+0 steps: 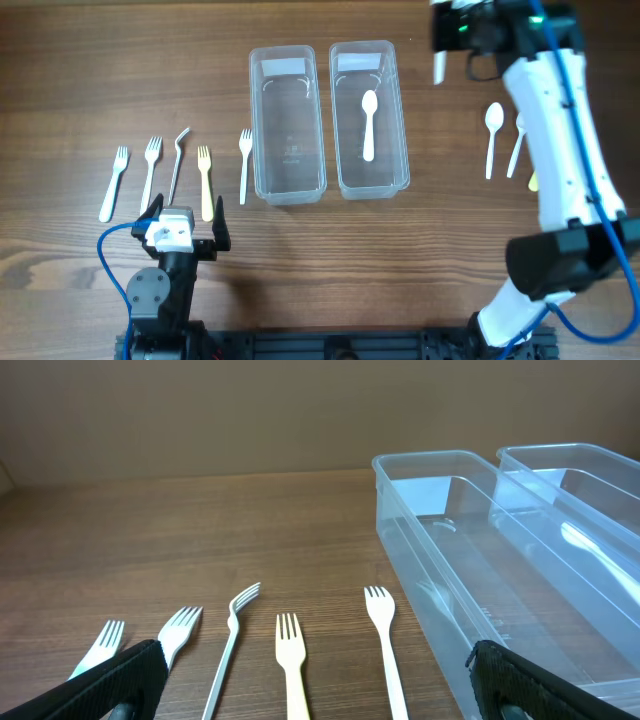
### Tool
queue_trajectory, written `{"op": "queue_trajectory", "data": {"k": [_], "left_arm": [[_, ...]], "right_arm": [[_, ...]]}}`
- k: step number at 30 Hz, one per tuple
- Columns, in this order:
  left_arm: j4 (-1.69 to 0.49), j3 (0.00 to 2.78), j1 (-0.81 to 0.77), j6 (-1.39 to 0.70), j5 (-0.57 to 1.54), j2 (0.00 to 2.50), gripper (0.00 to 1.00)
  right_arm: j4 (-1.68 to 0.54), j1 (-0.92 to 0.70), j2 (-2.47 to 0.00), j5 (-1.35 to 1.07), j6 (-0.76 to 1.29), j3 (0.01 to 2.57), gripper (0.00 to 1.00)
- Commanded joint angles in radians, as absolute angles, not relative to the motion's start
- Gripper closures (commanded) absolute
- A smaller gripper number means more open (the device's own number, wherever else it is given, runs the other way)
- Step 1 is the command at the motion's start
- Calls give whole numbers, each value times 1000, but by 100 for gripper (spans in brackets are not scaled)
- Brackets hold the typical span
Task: Pack container
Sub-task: 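Carry the white spoon into the right container and release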
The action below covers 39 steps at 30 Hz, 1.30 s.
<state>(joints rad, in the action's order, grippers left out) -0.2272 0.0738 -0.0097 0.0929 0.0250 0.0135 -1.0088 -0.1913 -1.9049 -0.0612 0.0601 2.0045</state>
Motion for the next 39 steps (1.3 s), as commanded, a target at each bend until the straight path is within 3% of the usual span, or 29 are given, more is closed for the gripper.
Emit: {"op": "queue_trajectory", "data": {"k": [1, 11, 14, 18, 19, 25, 31, 39], "left_arm": [[-224, 69, -2, 109, 33, 5, 0], [-224, 69, -2, 109, 34, 5, 0], [-224, 69, -2, 109, 33, 5, 0], [-224, 69, -2, 108, 34, 5, 0], [-224, 69, -2, 108, 34, 5, 0], [-224, 69, -2, 109, 33, 5, 0], [-224, 69, -2, 109, 33, 5, 0], [-224, 69, -2, 108, 33, 5, 0]], "right_arm": [[-1036, -260, -2026, -113, 81, 1988, 96], [-1045, -339, -2199, -113, 78, 1988, 96], [-1047, -339, -2217, -112, 77, 1988, 69], [-1037, -326, -2184, -94, 55, 1997, 46], [-1036, -319, -2170, -94, 54, 2000, 44], [-1077, -239, -2042, 6, 104, 2006, 43], [-1177, -45, -1909, 38, 123, 2006, 40], [-1247, 162, -1940, 31, 102, 1904, 45]]}}
